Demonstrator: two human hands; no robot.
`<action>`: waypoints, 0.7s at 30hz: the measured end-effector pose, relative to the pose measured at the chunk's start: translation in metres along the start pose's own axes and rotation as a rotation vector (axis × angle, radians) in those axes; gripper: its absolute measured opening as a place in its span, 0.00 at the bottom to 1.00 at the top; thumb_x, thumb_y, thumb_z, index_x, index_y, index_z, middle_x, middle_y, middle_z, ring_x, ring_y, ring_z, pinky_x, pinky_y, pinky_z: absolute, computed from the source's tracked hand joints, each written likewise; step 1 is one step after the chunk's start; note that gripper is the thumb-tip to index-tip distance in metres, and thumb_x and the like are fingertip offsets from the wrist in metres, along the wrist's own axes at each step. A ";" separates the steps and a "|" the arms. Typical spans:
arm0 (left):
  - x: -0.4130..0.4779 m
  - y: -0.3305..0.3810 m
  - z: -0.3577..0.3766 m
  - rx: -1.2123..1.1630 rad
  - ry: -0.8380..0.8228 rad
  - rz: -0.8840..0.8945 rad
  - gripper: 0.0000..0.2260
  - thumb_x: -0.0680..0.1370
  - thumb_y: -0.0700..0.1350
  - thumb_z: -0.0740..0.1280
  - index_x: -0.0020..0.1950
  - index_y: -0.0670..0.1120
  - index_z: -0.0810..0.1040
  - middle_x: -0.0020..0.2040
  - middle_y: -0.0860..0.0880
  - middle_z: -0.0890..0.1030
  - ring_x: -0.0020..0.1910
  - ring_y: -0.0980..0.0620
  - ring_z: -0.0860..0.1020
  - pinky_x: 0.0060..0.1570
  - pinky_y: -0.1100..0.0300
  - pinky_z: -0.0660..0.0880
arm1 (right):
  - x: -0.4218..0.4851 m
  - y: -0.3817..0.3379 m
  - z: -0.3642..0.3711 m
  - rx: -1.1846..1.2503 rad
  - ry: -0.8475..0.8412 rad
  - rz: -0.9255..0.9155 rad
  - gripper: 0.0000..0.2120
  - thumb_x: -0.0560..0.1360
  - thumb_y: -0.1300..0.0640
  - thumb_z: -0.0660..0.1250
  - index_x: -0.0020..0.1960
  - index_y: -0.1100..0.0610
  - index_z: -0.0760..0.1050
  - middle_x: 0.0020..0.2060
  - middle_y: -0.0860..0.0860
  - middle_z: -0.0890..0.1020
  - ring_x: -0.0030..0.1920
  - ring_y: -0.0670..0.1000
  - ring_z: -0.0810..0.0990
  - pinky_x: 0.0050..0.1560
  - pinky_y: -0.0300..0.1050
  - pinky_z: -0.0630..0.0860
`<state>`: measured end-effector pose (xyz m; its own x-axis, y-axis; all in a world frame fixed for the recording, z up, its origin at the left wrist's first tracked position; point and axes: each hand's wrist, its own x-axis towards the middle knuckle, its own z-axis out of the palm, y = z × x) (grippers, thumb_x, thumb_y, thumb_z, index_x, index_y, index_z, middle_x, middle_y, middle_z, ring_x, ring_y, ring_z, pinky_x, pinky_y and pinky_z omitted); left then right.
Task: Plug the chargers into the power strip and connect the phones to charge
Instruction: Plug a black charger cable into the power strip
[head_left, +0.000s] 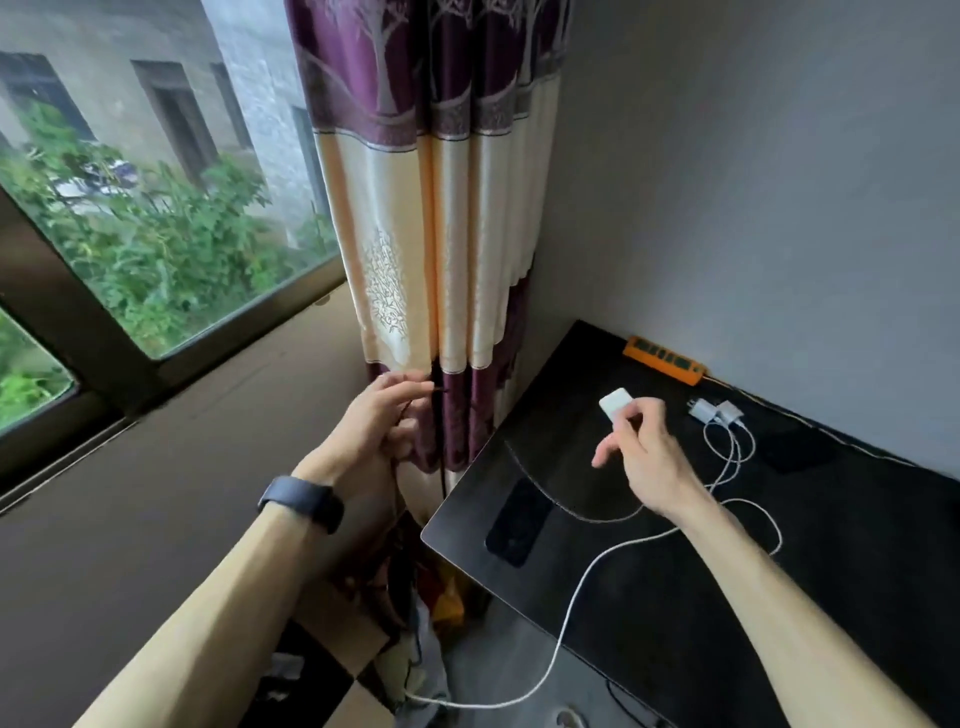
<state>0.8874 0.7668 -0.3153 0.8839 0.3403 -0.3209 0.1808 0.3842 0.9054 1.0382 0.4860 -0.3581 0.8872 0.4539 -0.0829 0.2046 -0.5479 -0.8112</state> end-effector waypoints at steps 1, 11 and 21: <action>0.006 0.010 0.021 0.029 -0.031 0.014 0.07 0.78 0.44 0.69 0.55 0.47 0.76 0.36 0.51 0.73 0.24 0.58 0.55 0.24 0.64 0.48 | -0.011 -0.009 -0.004 0.116 -0.039 -0.020 0.05 0.84 0.49 0.53 0.53 0.49 0.61 0.36 0.50 0.87 0.24 0.43 0.73 0.27 0.32 0.66; 0.031 -0.014 0.142 0.439 -0.490 -0.122 0.17 0.78 0.58 0.68 0.56 0.47 0.84 0.34 0.56 0.76 0.25 0.57 0.58 0.24 0.63 0.52 | -0.070 -0.028 -0.042 0.613 -0.206 -0.012 0.06 0.82 0.51 0.60 0.52 0.53 0.67 0.36 0.62 0.84 0.21 0.48 0.59 0.22 0.39 0.53; 0.069 -0.033 0.190 0.307 -0.130 0.191 0.09 0.79 0.48 0.70 0.52 0.44 0.86 0.31 0.60 0.83 0.27 0.67 0.76 0.28 0.77 0.67 | -0.066 0.001 -0.018 0.189 0.651 0.062 0.12 0.72 0.44 0.74 0.51 0.45 0.76 0.49 0.42 0.81 0.50 0.41 0.78 0.52 0.37 0.74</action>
<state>1.0240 0.6147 -0.3147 0.9578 0.2620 -0.1180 0.1108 0.0425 0.9929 0.9867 0.4430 -0.3429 0.9751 -0.1224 0.1852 0.1223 -0.4002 -0.9082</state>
